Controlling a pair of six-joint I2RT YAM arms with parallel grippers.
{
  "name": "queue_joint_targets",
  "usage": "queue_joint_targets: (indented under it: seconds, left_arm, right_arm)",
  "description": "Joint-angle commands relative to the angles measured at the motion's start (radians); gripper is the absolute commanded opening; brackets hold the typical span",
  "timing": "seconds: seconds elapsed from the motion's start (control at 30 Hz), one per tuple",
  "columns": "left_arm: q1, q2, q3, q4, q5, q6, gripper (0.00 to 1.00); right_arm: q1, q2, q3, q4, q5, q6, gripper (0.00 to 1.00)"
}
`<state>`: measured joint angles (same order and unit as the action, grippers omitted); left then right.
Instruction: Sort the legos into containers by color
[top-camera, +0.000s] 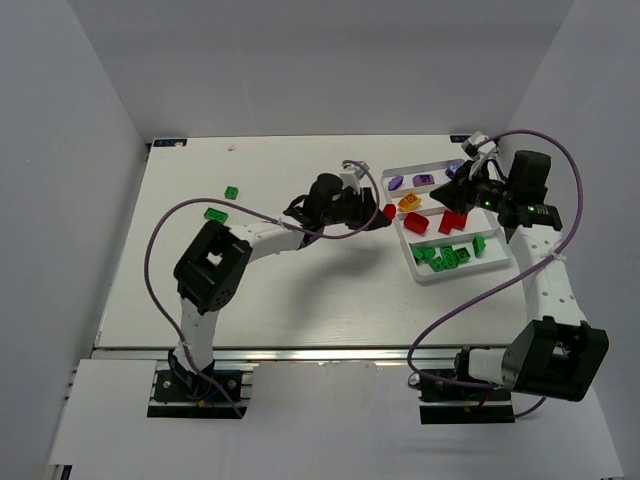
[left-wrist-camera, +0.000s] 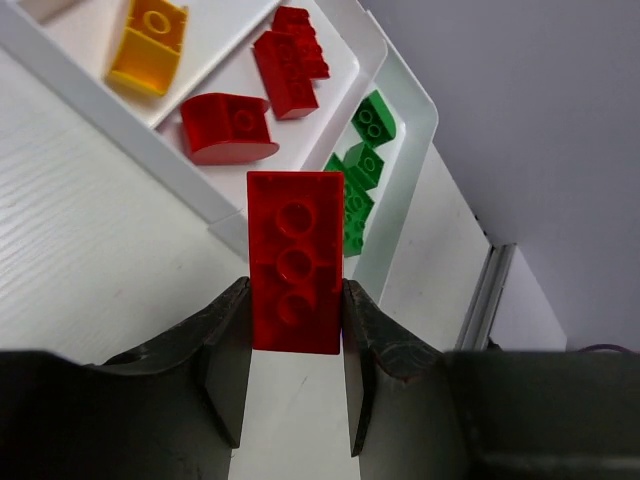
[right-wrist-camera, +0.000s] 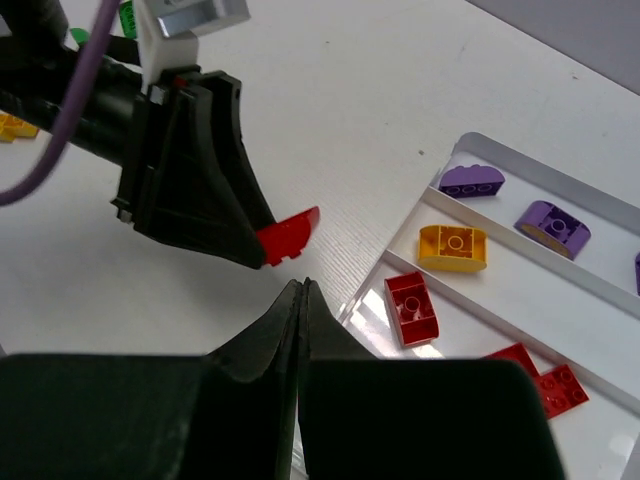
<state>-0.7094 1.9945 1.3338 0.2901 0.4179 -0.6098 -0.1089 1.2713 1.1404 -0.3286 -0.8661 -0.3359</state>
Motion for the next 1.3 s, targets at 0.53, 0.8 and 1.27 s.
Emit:
queue_joint_targets:
  seconds: [0.53,0.8,1.27]
  left_arm:
    - [-0.128,0.506,0.718,0.055,-0.024,-0.116,0.18]
    - [-0.140,0.612,0.887,-0.022,-0.129,-0.062,0.26]
    - [-0.156,0.675,0.969,-0.108,-0.186,-0.004,0.49]
  right_arm:
    - [-0.113,-0.052,-0.002,0.109,-0.007,0.124,0.00]
    - [-0.152,-0.044,0.001,0.125,-0.037,0.153,0.00]
    - [-0.187,-0.035,-0.002,0.146,-0.067,0.178,0.00]
